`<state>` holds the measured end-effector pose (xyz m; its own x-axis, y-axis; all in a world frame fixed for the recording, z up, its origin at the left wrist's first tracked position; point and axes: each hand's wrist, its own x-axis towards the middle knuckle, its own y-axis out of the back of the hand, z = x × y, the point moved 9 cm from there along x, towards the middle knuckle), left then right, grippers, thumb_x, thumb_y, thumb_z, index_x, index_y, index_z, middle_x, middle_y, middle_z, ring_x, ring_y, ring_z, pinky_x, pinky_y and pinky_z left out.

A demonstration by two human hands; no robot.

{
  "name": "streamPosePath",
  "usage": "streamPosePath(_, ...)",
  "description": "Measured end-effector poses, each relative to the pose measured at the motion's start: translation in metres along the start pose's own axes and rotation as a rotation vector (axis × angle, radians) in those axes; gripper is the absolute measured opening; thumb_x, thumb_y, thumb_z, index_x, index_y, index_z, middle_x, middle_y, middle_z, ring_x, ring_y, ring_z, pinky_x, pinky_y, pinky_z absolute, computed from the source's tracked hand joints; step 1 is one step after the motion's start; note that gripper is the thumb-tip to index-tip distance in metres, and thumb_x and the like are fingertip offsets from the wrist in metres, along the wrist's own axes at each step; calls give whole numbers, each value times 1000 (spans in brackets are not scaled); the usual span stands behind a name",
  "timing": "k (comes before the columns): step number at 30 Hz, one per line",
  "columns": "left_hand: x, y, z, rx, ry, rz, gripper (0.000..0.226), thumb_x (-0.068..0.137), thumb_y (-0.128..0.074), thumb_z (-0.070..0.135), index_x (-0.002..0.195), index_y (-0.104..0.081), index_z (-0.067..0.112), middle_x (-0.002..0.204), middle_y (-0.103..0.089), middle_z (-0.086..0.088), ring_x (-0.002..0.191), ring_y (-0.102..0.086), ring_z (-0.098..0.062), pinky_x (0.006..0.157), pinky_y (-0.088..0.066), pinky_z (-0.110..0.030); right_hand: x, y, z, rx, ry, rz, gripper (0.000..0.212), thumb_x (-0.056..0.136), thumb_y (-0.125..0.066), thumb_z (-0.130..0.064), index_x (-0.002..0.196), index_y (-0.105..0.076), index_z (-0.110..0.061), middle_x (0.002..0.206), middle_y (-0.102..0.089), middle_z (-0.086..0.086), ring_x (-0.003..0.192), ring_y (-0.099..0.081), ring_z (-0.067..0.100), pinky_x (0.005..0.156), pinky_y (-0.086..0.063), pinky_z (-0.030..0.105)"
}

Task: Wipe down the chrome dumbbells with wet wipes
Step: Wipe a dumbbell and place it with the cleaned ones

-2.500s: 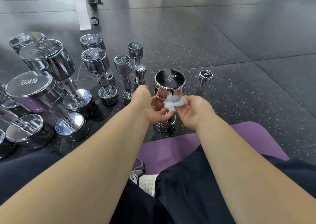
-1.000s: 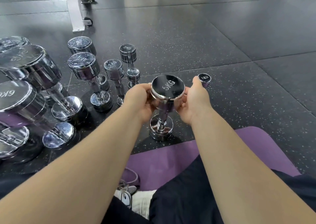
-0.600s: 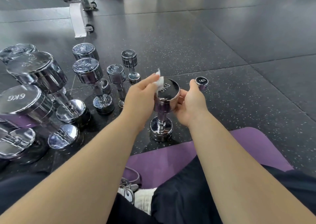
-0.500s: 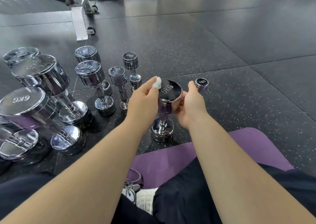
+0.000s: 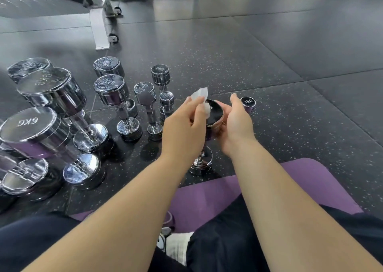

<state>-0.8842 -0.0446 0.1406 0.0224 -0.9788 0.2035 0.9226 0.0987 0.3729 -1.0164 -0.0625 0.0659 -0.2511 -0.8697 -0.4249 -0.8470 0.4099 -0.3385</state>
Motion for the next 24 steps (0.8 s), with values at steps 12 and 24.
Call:
streamPosePath(12,9,-5,-26,-392,336,38,31,99,-43,29,104,-74,33,107,-73,-1,102,-67,-23,81,-54,-36,-3,-1,-2,-42,28,31,53,99,-36,-55,108,-72,-17,97,-76,10,93,-71,26,68,-54,33)
streamPosePath(24,-4,-13,-65,-689,721,24,28,94,-47,7,69,-57,14,54,-54,3,50,-51,-11,64,-49,-26,-7,3,2,-2,-7,33,48,103,-36,-45,88,-69,-15,71,-73,1,72,-66,18,61,-47,29)
